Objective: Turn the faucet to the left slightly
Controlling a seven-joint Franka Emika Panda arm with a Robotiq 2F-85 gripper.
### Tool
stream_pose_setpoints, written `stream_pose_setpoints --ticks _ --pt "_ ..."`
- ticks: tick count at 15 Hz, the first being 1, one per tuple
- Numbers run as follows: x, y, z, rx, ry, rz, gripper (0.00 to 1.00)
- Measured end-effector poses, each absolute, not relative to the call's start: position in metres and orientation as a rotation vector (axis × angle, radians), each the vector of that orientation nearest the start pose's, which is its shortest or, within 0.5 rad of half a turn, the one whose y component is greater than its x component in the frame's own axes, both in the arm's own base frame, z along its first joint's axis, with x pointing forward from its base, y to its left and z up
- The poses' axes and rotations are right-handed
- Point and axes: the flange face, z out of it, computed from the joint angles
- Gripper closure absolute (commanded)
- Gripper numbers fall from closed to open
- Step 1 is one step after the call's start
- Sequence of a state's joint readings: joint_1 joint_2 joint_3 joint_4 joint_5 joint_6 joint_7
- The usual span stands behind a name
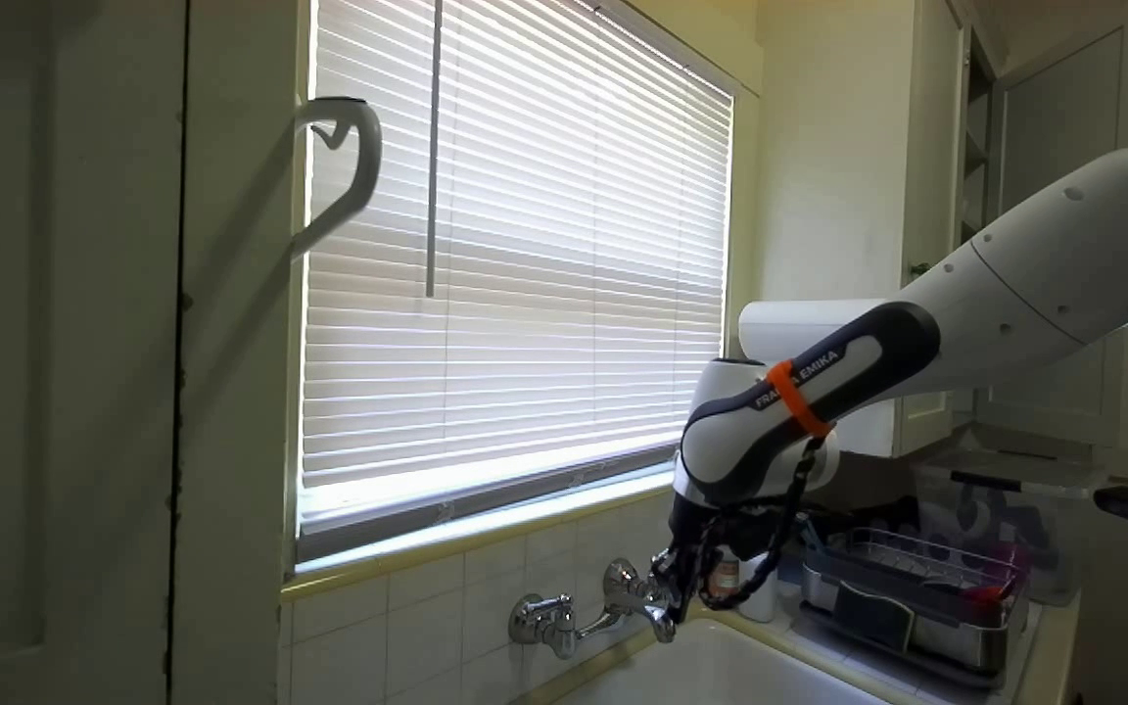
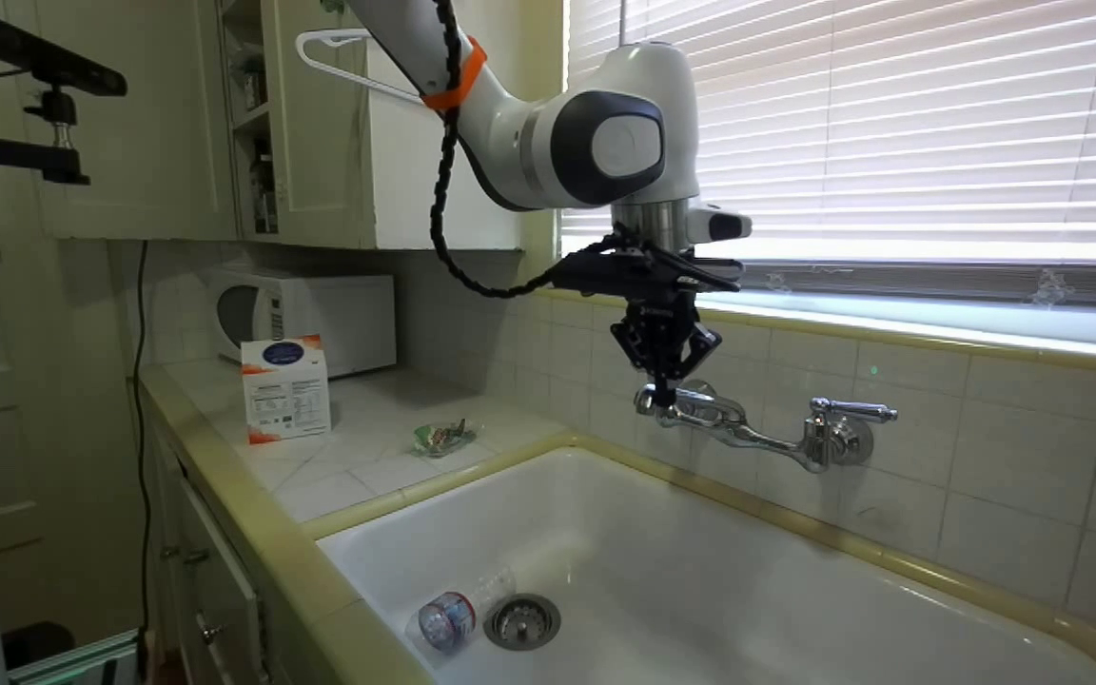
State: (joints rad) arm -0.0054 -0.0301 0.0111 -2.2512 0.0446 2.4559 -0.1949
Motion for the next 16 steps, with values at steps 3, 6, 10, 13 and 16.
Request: stream_pose_setpoints --ticks 3,6,10,13,16 --pt "0.539 0.018 0.400 -3.071 -0.231 -0.366 1.00" --pt "0.538 0.032 0.399 -3.042 -0.201 -0.363 1.00" --pt "0.538 0.042 0.398 -3.025 -0.186 -0.390 1.00" --pt "0.536 0.041 0.405 -3.086 -0.311 -0.411 1.00" --pt "0.527 0.024 0.426 -3.161 -0.478 -0.421 0.73"
